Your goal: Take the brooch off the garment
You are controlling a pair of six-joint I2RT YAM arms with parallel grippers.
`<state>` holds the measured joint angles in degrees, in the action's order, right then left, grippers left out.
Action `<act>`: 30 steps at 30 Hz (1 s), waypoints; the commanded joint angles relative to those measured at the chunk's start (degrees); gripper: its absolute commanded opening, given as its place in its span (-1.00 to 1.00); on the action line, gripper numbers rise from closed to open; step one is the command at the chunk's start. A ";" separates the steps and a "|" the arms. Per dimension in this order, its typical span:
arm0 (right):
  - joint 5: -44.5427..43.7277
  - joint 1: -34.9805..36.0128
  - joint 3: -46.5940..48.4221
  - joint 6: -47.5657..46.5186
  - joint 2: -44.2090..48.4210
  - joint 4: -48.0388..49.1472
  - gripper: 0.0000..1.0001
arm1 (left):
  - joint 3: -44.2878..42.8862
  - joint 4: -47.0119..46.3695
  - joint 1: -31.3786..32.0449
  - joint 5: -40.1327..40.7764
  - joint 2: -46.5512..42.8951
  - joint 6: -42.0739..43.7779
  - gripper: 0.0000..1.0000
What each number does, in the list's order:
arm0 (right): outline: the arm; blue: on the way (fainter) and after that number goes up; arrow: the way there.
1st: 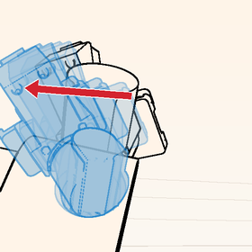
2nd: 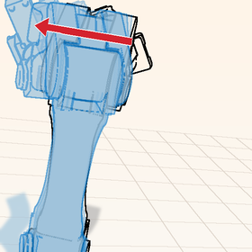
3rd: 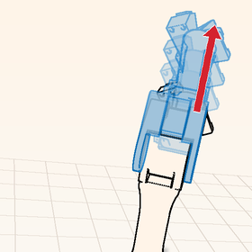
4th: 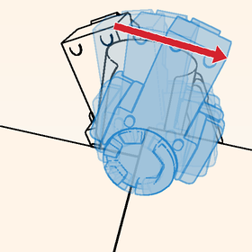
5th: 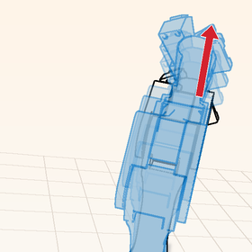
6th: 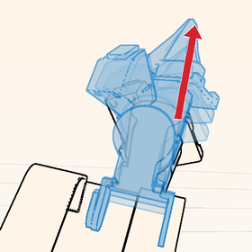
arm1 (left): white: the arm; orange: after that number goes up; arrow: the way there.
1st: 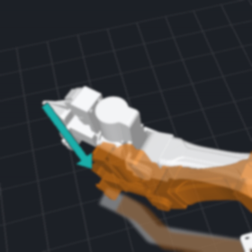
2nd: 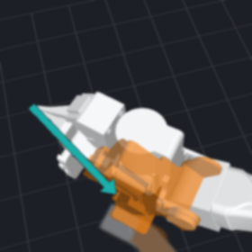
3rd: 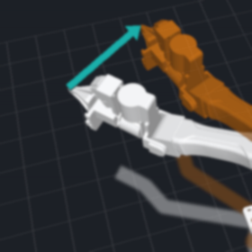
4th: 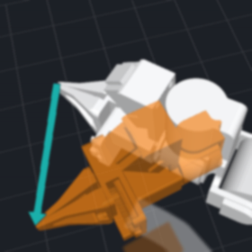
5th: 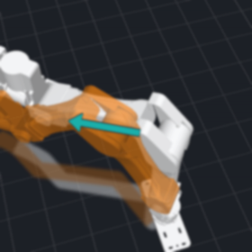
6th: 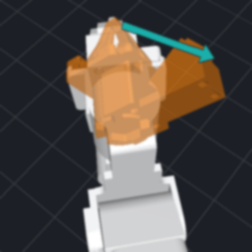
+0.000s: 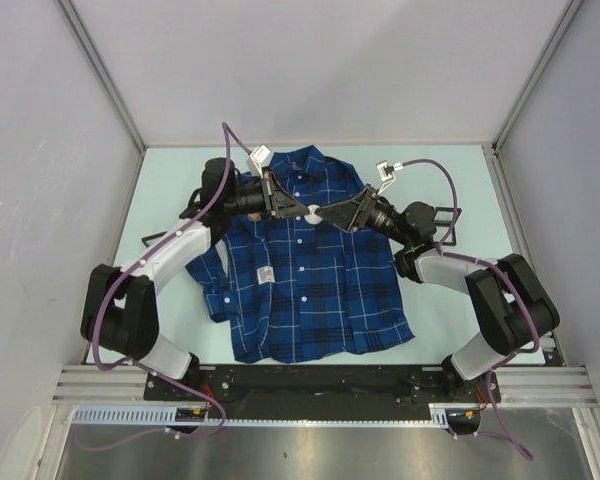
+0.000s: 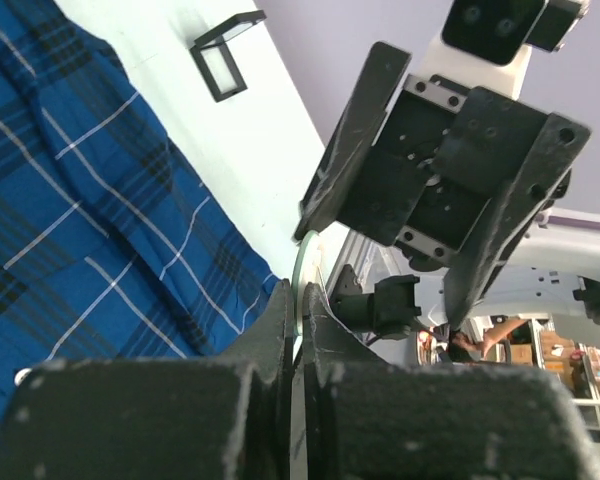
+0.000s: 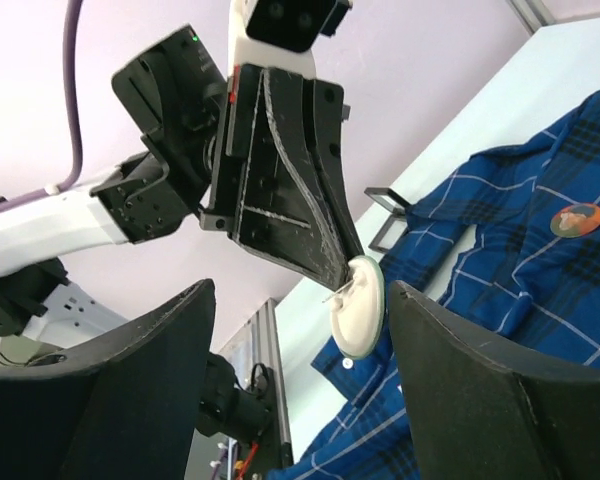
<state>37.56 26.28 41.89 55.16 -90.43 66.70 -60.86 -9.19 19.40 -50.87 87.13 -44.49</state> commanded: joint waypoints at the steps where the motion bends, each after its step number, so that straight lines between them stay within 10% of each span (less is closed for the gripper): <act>1: -0.38 -0.36 0.21 4.43 0.17 3.36 0.45 | -1.54 0.75 -0.24 1.21 -3.46 2.30 -1.00; 30: -6.27 2.28 1.70 2.76 -1.32 -3.41 -0.02 | -6.11 16.57 5.82 21.24 -10.23 17.24 -1.00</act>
<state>32.45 28.23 41.89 59.09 -92.77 63.11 -63.37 4.19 23.38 -35.40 79.88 -32.34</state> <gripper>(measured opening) 0.491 0.015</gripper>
